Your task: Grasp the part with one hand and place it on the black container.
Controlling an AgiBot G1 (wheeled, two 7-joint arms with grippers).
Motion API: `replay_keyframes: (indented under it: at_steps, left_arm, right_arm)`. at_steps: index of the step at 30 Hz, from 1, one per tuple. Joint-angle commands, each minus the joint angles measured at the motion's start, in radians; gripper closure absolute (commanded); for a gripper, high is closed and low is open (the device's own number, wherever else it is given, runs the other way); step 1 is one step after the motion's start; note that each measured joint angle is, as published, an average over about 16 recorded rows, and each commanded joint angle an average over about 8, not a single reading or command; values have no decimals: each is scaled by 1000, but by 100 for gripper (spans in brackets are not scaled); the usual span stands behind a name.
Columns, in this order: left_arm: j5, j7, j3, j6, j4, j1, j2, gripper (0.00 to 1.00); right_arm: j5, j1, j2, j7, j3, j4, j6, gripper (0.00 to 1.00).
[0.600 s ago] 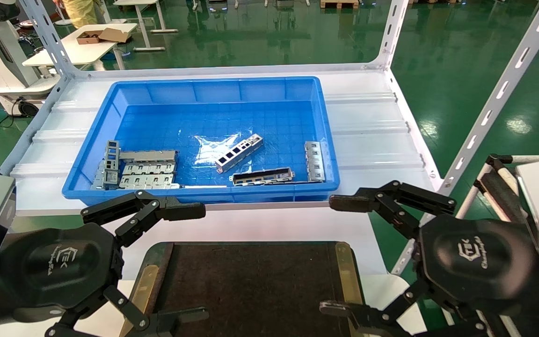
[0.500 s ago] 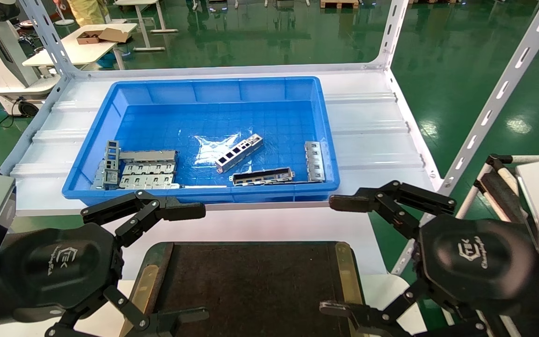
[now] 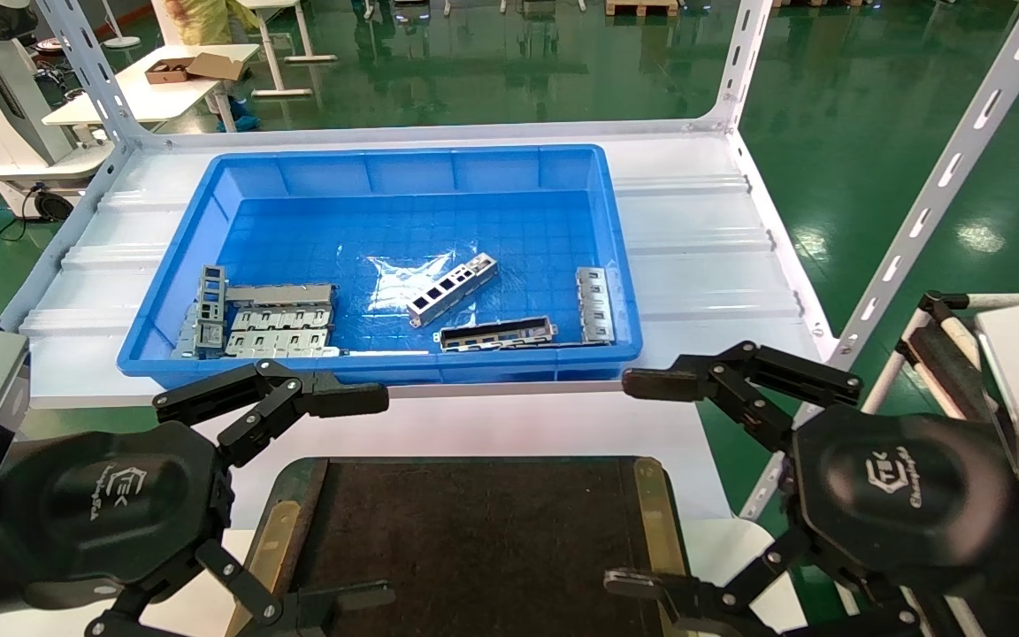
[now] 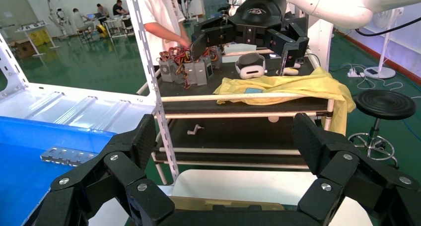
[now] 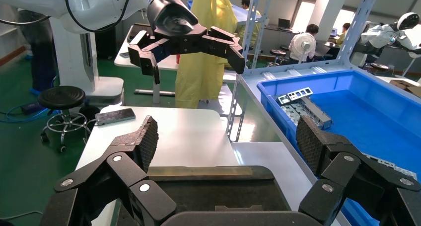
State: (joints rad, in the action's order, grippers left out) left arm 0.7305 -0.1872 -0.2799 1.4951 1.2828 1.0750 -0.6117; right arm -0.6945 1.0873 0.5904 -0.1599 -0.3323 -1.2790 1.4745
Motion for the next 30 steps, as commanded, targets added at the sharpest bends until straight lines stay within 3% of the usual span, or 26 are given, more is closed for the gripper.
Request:
replay_keyframes:
  at_steps: [1,30]
  left_arm:
    - [0,0,0,0,0,0,0,0]
    - [10,-2,-1,-18,-4,8,-8,0]
  right_arm:
    - [0,0,0,0,0,0,0,0]
    - [0,0,0,0,0,0,0,0]
